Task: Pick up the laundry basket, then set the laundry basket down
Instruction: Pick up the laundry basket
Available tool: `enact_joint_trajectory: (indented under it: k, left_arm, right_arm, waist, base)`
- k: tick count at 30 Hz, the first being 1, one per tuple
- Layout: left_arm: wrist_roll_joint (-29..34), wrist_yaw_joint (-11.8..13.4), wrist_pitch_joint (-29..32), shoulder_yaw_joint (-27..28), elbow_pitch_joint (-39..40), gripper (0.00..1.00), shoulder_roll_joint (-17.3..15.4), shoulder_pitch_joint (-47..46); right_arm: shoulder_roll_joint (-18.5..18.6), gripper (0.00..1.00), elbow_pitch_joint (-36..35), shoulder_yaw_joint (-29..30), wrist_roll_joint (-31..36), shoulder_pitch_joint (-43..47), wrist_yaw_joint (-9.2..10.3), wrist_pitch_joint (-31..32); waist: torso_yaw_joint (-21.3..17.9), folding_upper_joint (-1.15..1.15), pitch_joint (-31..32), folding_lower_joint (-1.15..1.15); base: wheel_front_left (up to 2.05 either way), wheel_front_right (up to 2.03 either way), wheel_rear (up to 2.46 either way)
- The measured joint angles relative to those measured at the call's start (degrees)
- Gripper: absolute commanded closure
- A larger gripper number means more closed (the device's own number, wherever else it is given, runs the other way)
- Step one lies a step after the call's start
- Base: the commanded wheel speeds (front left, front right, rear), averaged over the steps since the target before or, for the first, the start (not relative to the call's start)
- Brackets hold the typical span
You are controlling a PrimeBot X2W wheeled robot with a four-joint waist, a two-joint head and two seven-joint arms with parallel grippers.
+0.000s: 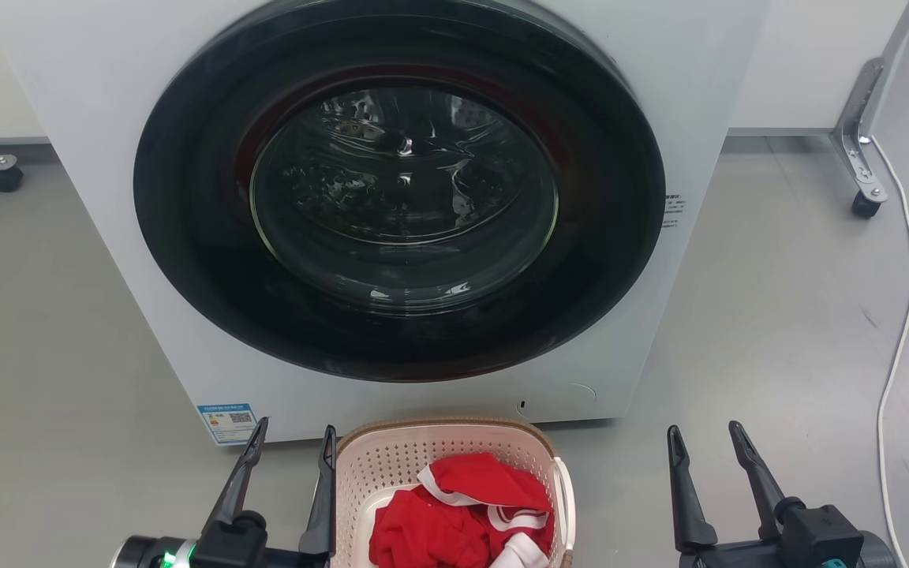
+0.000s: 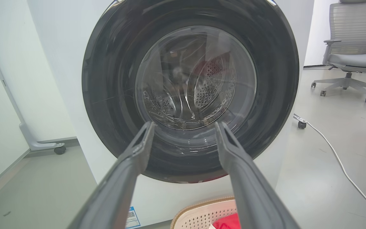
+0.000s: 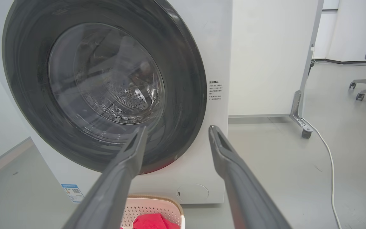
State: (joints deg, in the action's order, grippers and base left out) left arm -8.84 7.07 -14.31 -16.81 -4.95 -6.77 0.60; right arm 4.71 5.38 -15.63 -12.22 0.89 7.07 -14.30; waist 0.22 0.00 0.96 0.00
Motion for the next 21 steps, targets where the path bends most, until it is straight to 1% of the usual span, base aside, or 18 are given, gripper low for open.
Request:
enact_joint_trajectory:
  k: [12,17,21]
  left_arm:
    - [0.0,0.0,0.0,0.5,0.8,0.0,0.1,1.1]
    - [0.0,-0.1,0.0,0.9,1.6,0.0,0.0,1.0]
    - [-0.3,-0.6,0.0,1.5,1.4,0.0,0.0,-0.6]
  right_arm:
    - [0.0,0.0,-0.6,0.4,0.2,0.7,-0.1,0.0]
    - [0.0,0.0,-0.9,0.9,0.2,0.1,-0.54,0.0]
    - [0.0,0.0,-0.5,1.6,0.2,-3.0,-0.94,0.0]
  waist:
    - [0.0,0.0,-0.9,0.0]
    - [0.0,0.0,-2.7,0.0]
    - [-0.1,0.0,-5.1,0.0]
  base:
    - [0.0,0.0,0.0]
    - [0.0,0.0,0.0]
    - [0.0,0.0,0.0]
